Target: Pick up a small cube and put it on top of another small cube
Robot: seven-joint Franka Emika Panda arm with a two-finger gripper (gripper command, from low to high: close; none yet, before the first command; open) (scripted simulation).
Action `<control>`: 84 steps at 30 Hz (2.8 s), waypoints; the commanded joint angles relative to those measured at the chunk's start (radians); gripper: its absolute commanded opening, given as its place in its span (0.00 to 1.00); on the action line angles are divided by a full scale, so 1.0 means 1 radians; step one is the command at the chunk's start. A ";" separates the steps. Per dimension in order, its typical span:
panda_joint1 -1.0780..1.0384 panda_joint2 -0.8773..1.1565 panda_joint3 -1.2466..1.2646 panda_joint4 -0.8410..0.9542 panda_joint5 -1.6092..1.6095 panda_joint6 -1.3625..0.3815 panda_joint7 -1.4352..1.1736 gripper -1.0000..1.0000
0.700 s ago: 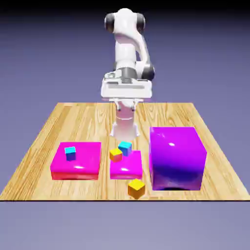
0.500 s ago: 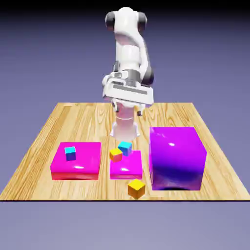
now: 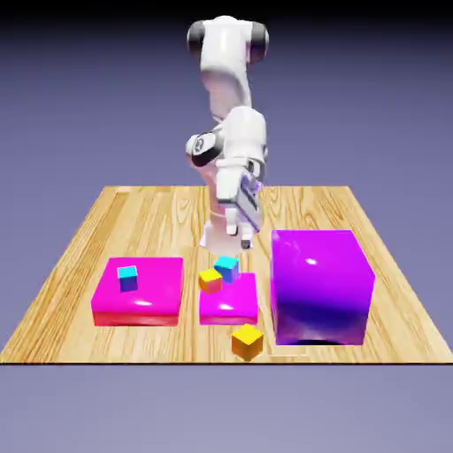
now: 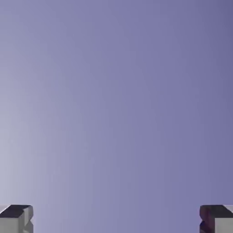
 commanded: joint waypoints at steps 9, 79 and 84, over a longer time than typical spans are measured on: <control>-0.098 0.193 0.059 0.148 -0.391 0.039 -0.165 0.50; -0.239 0.122 -0.047 0.132 -0.856 -0.142 -0.654 0.00; -0.207 0.009 -0.081 0.046 -0.638 -0.257 -0.639 0.00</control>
